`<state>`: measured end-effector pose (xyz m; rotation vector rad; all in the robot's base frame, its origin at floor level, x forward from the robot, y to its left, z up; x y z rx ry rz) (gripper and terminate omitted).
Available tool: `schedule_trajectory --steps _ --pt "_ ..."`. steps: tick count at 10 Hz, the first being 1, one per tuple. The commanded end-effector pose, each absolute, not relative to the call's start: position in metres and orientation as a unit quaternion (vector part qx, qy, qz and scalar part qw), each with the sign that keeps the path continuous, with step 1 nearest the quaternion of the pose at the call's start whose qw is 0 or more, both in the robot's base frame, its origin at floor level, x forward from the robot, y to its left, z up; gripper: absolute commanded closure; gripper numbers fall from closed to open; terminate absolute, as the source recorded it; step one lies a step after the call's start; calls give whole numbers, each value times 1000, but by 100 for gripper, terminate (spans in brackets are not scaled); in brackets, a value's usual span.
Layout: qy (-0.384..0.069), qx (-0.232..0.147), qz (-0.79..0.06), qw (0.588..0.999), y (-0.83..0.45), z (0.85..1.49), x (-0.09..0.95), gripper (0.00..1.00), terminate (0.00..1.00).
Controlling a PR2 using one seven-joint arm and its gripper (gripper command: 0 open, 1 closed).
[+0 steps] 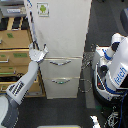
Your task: Opening the fridge
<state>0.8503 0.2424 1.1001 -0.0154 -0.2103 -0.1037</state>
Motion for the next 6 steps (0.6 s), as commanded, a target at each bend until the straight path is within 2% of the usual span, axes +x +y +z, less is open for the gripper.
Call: schedule_trajectory --steps 1,4,5,6 --pt "-125 -25 -79 989 265 1092 884 0 0" --pt "-116 -18 -84 989 290 1076 918 0 0" --pt "-106 -32 -83 990 287 1067 930 0 0" --pt "-82 -61 -89 991 279 1052 940 0 0"
